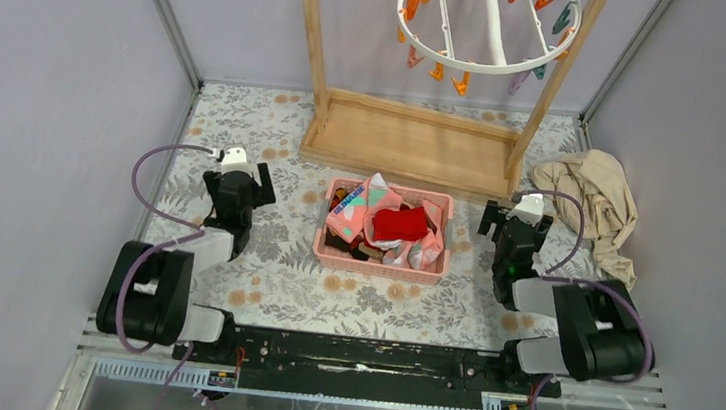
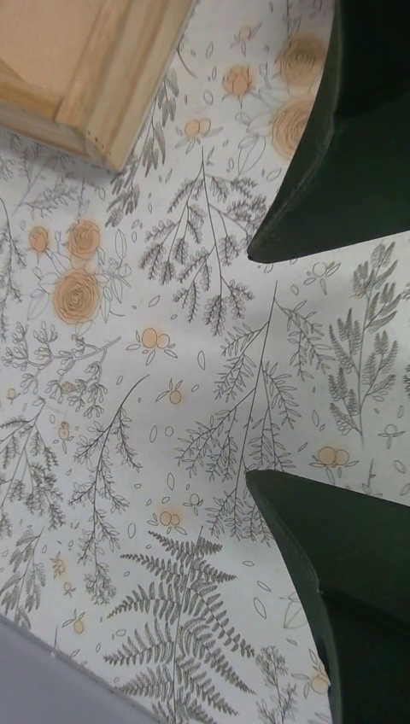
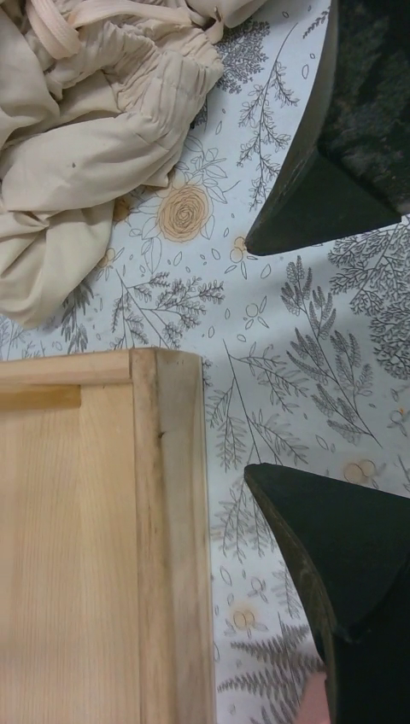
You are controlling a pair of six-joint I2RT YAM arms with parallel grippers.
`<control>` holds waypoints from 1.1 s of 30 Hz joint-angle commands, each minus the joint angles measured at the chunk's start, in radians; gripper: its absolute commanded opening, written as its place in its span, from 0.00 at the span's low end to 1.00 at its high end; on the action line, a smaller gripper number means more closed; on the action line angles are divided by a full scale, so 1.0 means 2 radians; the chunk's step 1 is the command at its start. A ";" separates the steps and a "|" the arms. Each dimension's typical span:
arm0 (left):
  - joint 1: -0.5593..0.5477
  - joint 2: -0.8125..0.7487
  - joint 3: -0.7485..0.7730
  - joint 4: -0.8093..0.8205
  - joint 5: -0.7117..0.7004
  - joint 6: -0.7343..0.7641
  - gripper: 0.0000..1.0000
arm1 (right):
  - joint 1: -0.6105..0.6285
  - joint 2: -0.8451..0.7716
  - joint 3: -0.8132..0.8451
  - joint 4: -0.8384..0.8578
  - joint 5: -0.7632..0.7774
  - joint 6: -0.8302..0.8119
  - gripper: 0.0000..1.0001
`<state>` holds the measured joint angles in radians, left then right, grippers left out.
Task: Remove the socks clipped to the hanger
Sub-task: Reset both arms
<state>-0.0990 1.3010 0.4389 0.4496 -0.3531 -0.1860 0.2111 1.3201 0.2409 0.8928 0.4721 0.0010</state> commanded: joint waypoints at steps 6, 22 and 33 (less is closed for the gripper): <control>0.051 0.074 -0.050 0.247 0.093 0.012 0.98 | -0.023 0.112 -0.037 0.247 0.005 -0.012 1.00; 0.059 0.105 -0.102 0.375 0.174 0.047 0.99 | -0.027 0.126 -0.041 0.264 -0.032 -0.024 1.00; 0.051 0.109 -0.098 0.376 0.170 0.055 0.99 | -0.030 0.119 -0.031 0.236 -0.032 -0.019 1.00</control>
<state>0.0116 1.5131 0.2195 1.1339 -0.0067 -0.1154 0.1596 1.5688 0.1646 1.3136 0.4015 -0.0296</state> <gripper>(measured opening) 0.986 0.994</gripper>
